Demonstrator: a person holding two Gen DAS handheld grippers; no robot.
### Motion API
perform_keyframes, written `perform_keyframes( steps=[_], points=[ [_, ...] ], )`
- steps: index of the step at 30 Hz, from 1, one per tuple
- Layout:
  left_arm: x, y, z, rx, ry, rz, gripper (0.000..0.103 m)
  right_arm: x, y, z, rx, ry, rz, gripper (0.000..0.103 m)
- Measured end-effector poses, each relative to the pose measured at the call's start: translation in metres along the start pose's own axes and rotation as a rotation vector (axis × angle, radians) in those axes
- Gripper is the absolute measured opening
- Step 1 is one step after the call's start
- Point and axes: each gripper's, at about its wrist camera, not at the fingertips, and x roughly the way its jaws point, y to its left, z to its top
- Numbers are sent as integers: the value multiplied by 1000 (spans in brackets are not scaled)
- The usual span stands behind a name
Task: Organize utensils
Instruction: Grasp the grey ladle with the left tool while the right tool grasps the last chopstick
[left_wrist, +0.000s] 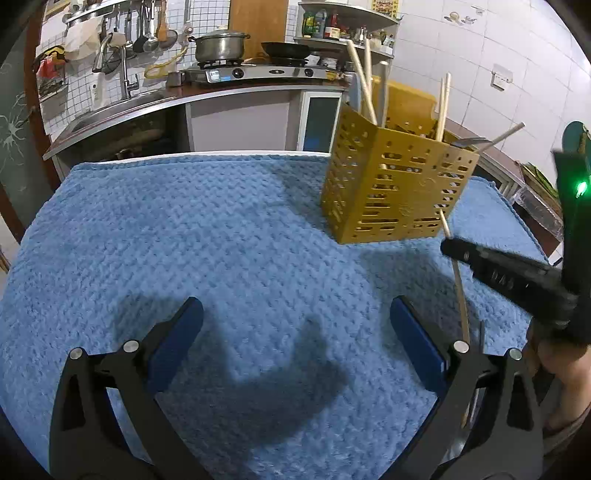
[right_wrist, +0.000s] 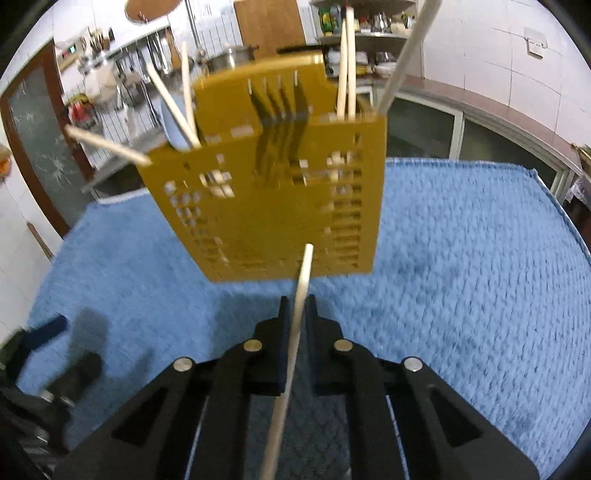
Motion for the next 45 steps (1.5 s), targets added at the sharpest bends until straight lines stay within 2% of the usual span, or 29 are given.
perform_keyframes(
  steps=[6, 11, 24, 30, 32, 35, 37, 40, 44, 45],
  points=[
    [0, -4, -3, -19, 12, -11, 98, -27, -6, 8, 19, -73, 33, 6],
    [-3, -11, -2, -20, 10, -20, 98, -51, -27, 25, 56, -116, 31, 6],
    [-12, -46, -8, 25, -2, -51, 98, -112, -101, 42, 152, -213, -44, 6],
    [-13, -69, -13, 72, 6, -71, 97, -138, -121, 42, 136, -243, -95, 6],
    [-14, -82, -15, 107, 11, -86, 93, -148, -128, 41, 135, -246, -102, 6],
    [-12, -104, -21, 192, 43, -131, 76, -159, -135, 38, 126, -244, -120, 6],
    [-8, -123, -27, 261, 80, -165, 59, -166, -143, 34, 126, -238, -134, 6],
    [1, -150, -36, 360, 133, -201, 50, -172, -156, 29, 137, -229, -145, 6],
    [13, -180, -49, 456, 193, -222, 47, -174, -169, 24, 156, -218, -162, 6],
    [19, -187, -53, 482, 218, -224, 40, -175, -173, 23, 160, -216, -166, 6]
  ],
)
